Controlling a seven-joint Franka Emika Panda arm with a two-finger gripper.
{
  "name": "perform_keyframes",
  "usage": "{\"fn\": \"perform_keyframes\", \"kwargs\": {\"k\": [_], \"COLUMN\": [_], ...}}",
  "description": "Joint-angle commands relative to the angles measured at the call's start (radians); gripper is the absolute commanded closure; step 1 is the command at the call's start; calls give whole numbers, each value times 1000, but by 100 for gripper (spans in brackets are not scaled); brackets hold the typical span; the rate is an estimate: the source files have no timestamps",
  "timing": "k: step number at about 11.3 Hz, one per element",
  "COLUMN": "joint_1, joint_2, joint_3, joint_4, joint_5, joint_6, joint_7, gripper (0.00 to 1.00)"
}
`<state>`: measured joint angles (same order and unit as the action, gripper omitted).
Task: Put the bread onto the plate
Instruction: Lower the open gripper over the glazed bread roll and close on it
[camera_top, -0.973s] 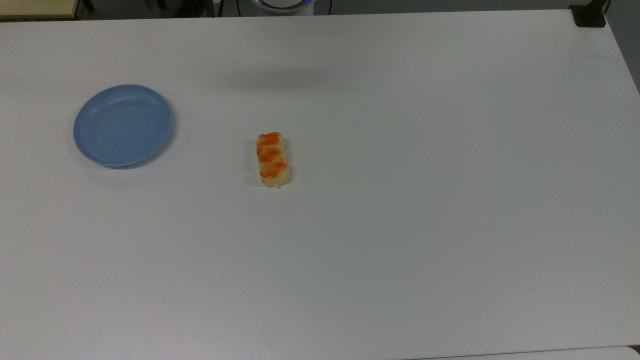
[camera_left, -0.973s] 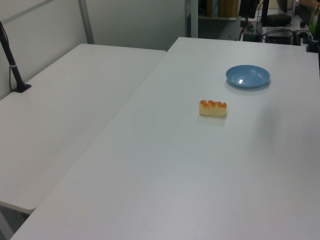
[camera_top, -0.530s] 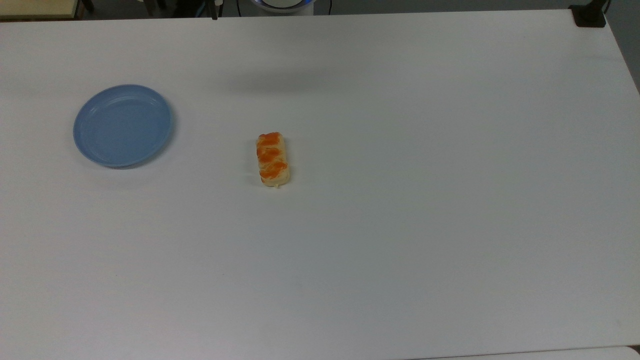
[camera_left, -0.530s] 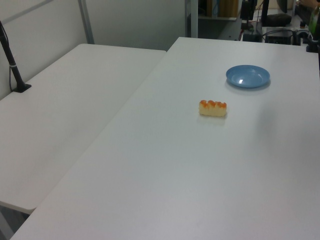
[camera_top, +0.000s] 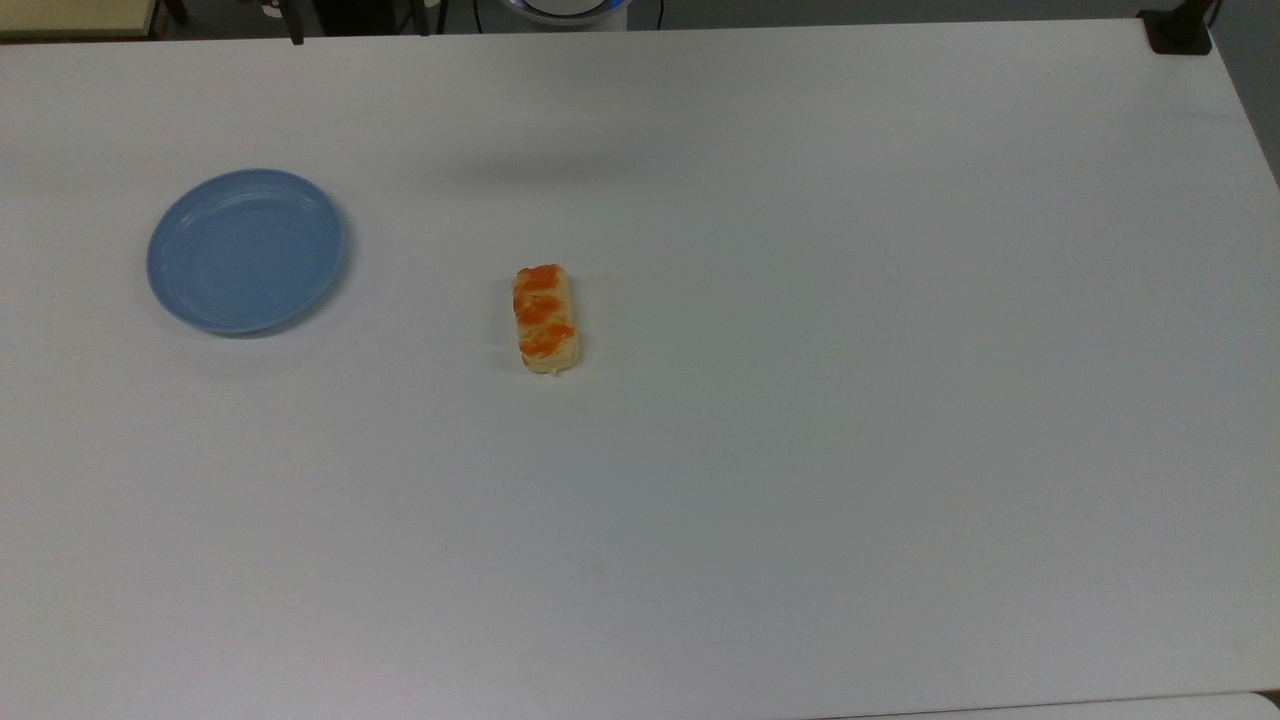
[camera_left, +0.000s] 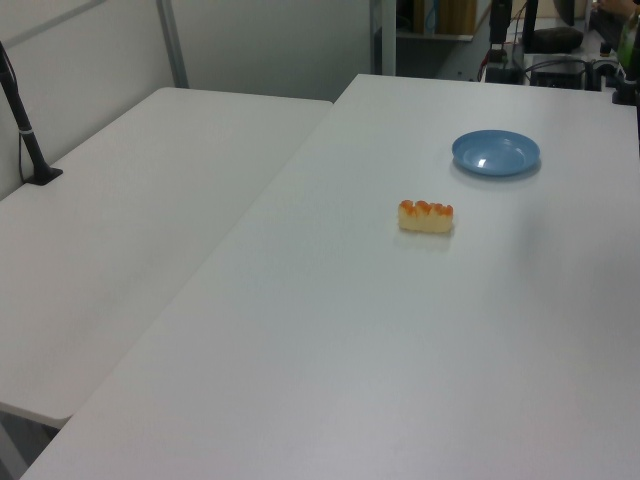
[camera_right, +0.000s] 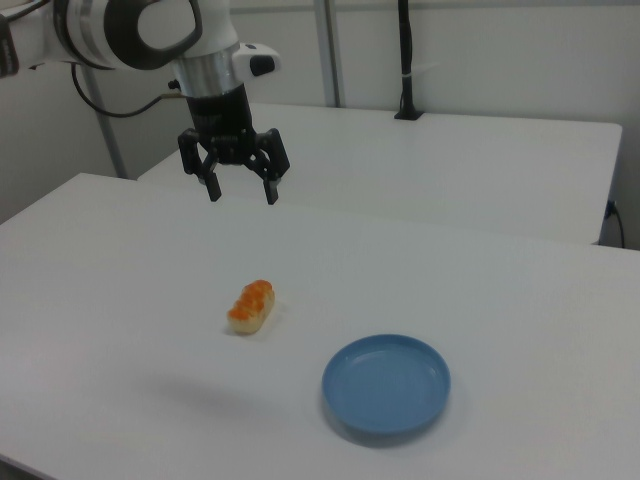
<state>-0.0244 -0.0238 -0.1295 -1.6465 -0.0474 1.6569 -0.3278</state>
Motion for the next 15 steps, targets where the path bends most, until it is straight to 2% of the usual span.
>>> {"fn": "perform_keyframes", "kwargs": {"k": [1, 4, 5, 8, 9, 10, 11, 15], "joint_1": [6, 8, 11, 14, 12, 11, 14, 55], "joint_2": [-7, -7, 10, 74, 109, 146, 181, 294], "joint_3": [5, 8, 19, 76, 118, 151, 159, 160], "joint_4": [-80, -191, -209, -228, -228, -225, -225, -225], "joint_5": [18, 89, 106, 107, 106, 95, 81, -47], "joint_6": [26, 156, 202, 262, 289, 314, 342, 460], "joint_7": [-37, -8, 39, 194, 235, 268, 292, 433], "gripper": [0, 0, 0, 0, 0, 0, 0, 0]}}
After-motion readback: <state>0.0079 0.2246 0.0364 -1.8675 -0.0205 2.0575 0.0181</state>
